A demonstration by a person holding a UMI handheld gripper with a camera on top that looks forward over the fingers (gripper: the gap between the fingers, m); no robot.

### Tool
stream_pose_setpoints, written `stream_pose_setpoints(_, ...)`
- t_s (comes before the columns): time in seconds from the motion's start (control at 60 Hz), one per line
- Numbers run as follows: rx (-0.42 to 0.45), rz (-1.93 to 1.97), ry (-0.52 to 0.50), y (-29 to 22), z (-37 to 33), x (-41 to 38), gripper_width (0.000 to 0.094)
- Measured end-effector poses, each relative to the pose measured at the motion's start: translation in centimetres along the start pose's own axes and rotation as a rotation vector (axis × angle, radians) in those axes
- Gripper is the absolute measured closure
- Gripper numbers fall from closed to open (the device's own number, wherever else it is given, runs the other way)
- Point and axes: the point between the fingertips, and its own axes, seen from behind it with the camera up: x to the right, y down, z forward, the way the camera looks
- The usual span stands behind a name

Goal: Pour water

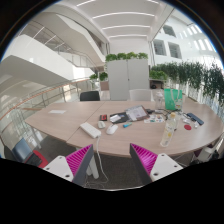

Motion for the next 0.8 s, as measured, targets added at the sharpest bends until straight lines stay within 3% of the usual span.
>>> stream_pose_setpoints(0.2, 0.052, 0.01, 0.072, -0.5, 1.2, 1.3, 0.0109)
stream_pose_setpoints(0.4, 0.113, 0.047, 0.21, 0.8, 3.5, 12.2, 0.0103)
stream_pose_setpoints(0.583, 0.155, -0.007, 0.311, 0.7, 11.3, 24.1, 0.0107)
stream_pose_setpoints(0.8, 0.186, -0.042, 0.316, 1.5, 23.8, 32.5, 0.0109)
